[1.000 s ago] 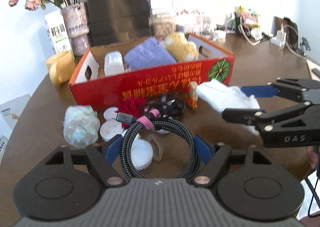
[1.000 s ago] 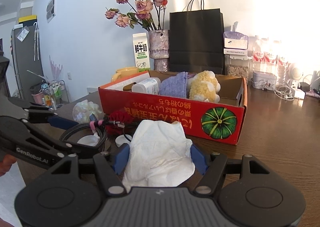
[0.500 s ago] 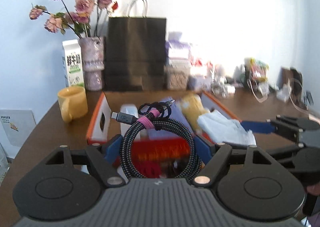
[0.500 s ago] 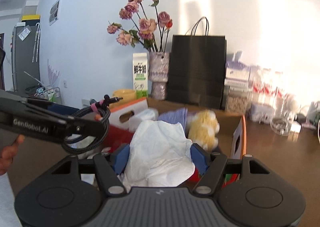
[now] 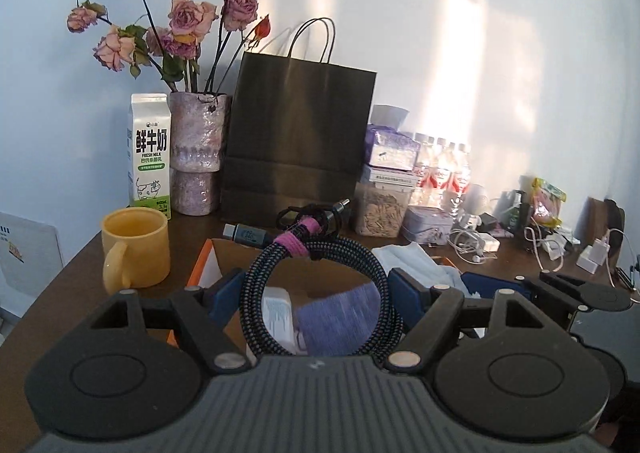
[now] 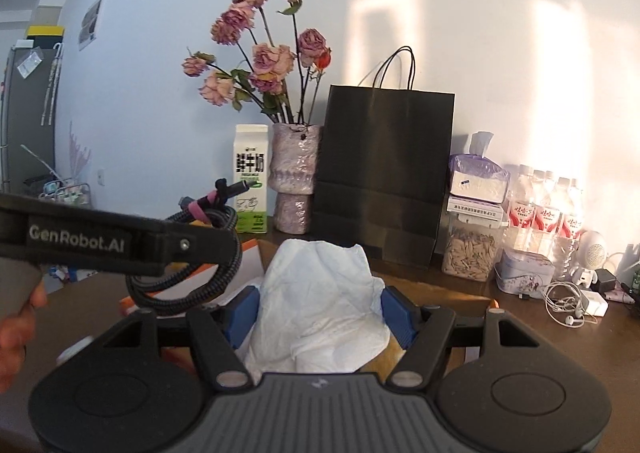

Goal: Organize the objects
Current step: 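Carry the tissue and cable into the red box and open both tools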

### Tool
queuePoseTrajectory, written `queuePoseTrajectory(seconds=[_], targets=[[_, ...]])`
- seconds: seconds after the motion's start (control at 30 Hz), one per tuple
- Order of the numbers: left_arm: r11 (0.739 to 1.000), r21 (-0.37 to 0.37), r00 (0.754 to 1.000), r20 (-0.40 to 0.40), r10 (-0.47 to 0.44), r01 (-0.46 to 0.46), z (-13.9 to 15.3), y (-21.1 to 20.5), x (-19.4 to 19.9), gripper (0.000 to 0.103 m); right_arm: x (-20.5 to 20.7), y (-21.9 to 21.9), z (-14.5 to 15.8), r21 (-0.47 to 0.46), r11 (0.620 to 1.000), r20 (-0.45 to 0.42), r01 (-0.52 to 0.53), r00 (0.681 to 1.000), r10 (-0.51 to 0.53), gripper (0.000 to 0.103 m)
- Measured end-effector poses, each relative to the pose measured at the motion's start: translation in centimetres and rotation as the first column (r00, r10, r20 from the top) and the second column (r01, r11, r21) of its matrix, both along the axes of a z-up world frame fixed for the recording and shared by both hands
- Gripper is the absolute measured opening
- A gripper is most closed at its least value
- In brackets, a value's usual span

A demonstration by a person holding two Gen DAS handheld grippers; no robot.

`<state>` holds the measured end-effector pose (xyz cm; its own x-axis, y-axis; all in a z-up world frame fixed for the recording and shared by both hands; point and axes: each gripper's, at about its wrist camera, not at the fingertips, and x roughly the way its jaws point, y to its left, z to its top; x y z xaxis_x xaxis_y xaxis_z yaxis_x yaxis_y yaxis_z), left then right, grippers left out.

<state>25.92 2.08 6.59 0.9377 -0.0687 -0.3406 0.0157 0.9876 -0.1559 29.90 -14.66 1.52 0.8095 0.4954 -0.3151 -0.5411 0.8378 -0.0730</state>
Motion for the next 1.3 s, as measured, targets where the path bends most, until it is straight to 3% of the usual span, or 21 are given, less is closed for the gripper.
queuePoseTrajectory(seconds=[0.3,0.67,0.73,0.8,0.83,0.87,0.97,1.3], targets=[[1.0,-0.005,1.0,-0.013,-0.006,0.006,-1.7,0.0,4.9,0.078,3.9,0.7,-1.0,-0.023,0.998,0.0,0.063,0.998,-0.063,0.067],[0.999,0.016,0.998,-0.064,-0.029,0.03,-3.6,-0.4,7.0,0.079,6.3,0.2,-2.4,-0.04,0.996,-0.046,0.082,0.995,-0.084,0.067],[0.999,0.013,0.997,-0.071,-0.029,0.03,-3.7,-0.3,7.1,0.083,6.2,0.1,-2.5,-0.044,0.995,-0.042,0.088,0.995,-0.09,0.071],[1.0,0.013,0.998,-0.069,-0.011,0.012,-3.6,-0.2,7.1,0.092,6.1,0.1,-2.5,-0.051,0.994,-0.04,0.094,0.995,-0.097,0.086],[1.0,0.018,0.998,-0.065,-0.002,0.003,-3.5,-0.2,7.0,0.103,6.1,0.1,-2.5,-0.057,0.994,-0.038,0.097,0.994,-0.099,0.095],[1.0,0.022,0.998,-0.055,0.014,-0.013,-3.5,-0.2,6.9,0.103,6.0,0.1,-2.6,-0.059,0.993,-0.032,0.1,0.994,-0.102,0.098],[0.999,0.022,0.998,-0.056,0.025,-0.024,-3.4,-0.1,6.8,0.103,5.9,0.1,-2.5,-0.058,0.993,-0.027,0.106,0.994,-0.108,0.103],[0.999,0.028,0.998,-0.065,0.026,-0.025,-3.4,-0.2,6.9,0.103,5.7,0.0,-2.4,-0.046,0.994,-0.036,0.095,0.995,-0.097,0.103]])
